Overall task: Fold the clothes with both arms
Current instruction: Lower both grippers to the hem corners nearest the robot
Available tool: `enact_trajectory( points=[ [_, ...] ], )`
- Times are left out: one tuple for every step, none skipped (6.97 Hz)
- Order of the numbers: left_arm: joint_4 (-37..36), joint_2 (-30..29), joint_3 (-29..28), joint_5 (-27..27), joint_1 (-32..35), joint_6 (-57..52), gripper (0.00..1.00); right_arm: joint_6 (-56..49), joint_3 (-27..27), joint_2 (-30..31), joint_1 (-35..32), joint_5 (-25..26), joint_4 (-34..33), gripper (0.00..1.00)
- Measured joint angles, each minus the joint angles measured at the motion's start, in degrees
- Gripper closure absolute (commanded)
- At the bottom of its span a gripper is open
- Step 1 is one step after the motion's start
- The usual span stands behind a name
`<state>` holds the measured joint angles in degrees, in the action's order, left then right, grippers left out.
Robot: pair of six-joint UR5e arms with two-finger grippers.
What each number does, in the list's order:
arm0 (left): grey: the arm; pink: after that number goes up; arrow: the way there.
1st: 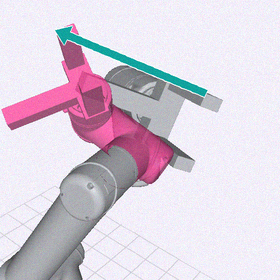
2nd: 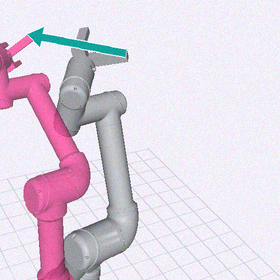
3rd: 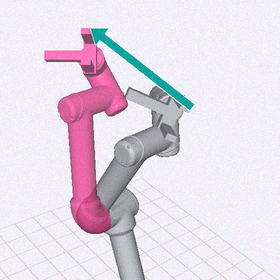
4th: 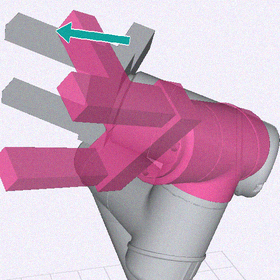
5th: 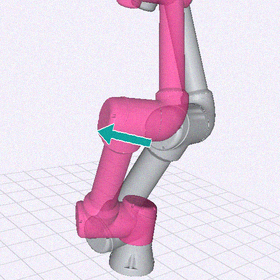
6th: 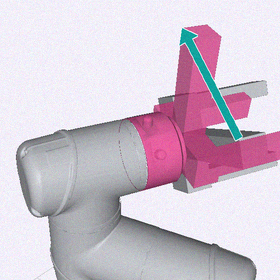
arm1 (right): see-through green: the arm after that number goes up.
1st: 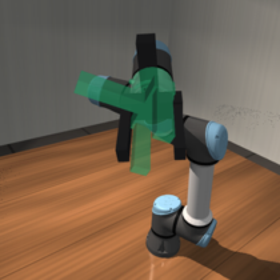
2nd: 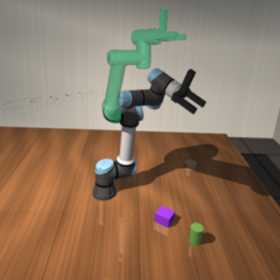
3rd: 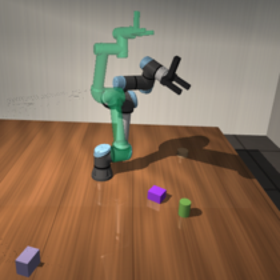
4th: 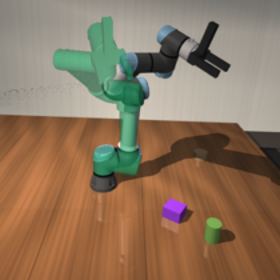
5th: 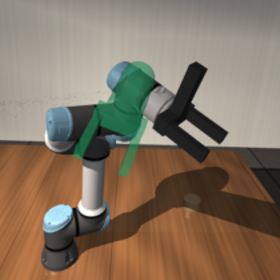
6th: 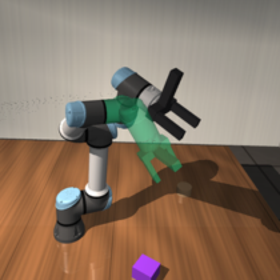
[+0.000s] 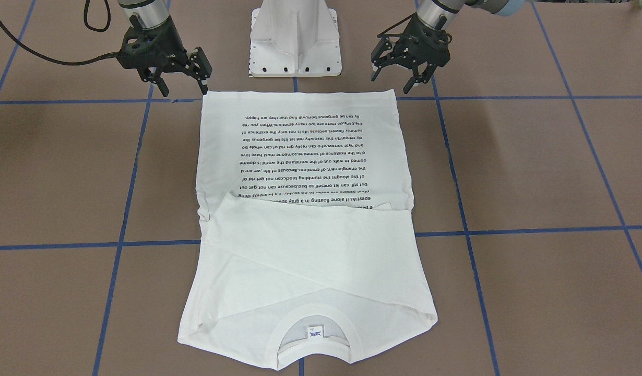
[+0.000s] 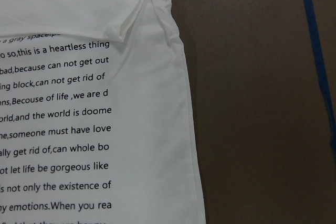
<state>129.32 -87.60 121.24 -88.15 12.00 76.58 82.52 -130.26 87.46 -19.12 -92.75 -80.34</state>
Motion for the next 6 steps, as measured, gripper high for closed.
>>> enact_trajectory(
  points=[
    [3.9,0.1,-3.4,1.1,-1.3,1.3,0.03,0.0,0.0,0.0,0.0,0.0,0.0,0.0],
    [6.7,0.1,-6.2,1.8,-1.8,1.8,0.04,0.0,0.0,0.0,0.0,0.0,0.1,0.0],
    [8.0,0.1,-8.1,2.2,-2.1,1.9,0.04,0.0,0.1,0.0,0.0,0.1,0.3,0.0],
    [8.4,0.2,-8.8,2.4,-2.7,2.0,0.07,0.0,0.1,0.1,0.0,0.2,0.4,0.0],
    [8.5,0.2,-9.0,2.6,-3.4,2.0,0.13,0.1,0.1,0.1,0.0,0.2,0.4,0.0],
    [8.5,0.2,-9.1,2.7,-4.0,2.1,0.15,0.1,0.1,0.1,0.1,0.2,0.4,0.0]
  ],
)
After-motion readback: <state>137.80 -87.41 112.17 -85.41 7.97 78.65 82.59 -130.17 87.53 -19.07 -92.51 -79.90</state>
